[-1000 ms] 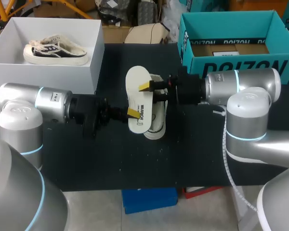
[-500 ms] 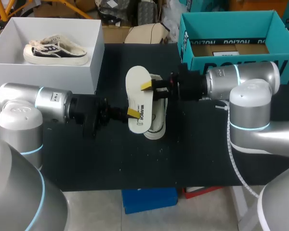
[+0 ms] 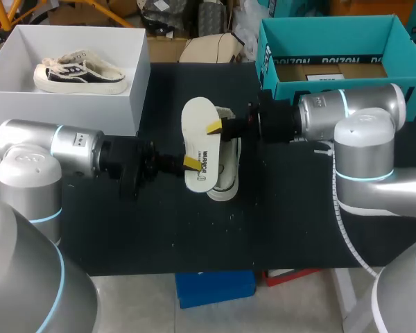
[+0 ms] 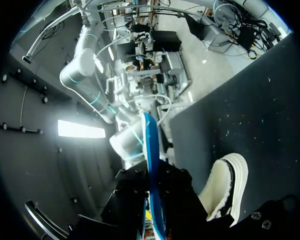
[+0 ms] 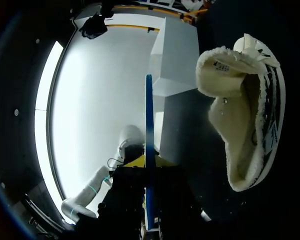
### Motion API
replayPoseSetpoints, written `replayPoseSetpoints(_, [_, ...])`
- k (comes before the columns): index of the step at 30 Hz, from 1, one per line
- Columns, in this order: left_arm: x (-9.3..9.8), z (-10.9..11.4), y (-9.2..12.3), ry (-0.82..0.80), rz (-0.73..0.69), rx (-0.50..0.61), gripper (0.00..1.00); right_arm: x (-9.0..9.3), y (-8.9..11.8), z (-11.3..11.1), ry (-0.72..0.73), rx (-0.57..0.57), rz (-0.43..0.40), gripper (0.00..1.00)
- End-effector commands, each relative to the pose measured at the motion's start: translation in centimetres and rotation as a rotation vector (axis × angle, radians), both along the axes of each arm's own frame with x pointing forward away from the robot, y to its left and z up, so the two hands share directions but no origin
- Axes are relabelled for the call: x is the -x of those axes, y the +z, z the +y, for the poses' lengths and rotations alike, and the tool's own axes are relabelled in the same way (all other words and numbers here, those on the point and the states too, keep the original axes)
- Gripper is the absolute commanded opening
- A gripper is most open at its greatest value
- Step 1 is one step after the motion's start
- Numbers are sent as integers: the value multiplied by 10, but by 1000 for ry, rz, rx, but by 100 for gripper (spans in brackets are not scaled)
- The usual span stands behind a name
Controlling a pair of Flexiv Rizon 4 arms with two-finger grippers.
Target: Take the shoe out of the shoebox, open the shoe tongue, remove and reinsert the insole, then place the shoe into the shoebox
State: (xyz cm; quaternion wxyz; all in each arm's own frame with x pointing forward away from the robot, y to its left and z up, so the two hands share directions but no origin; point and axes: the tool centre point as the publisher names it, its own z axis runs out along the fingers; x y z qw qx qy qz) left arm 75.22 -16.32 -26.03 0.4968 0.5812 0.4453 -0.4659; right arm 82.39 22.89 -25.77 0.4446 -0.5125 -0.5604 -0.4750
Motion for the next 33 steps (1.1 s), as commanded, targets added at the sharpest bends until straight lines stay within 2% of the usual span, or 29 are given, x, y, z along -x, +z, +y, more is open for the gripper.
replayPoseSetpoints(1, [3,1,8,37,3,-126,46,0,-1,1,-2,0,-1,0])
replayPoseSetpoints(2, [5,4,11,60,5,-211,100,0,-1,1,-2,0,-1,0])
replayPoseSetpoints(11, [35,57,36,223,164,-917,100,0,-1,1,-2,0,-1,0])
replayPoseSetpoints(14, [39,58,42,221,200,-1108,100,0,-1,1,-2,0,-1,0])
replayPoseSetpoints(16, [41,51,47,217,211,-1217,100,0,-1,1,-2,0,-1,0])
replayPoseSetpoints(26, [20,22,51,247,135,-1354,100,0,-1,1,-2,0,-1,0])
replayPoseSetpoints(33, [8,3,54,223,84,-1344,100,0,-1,1,-2,0,-1,0])
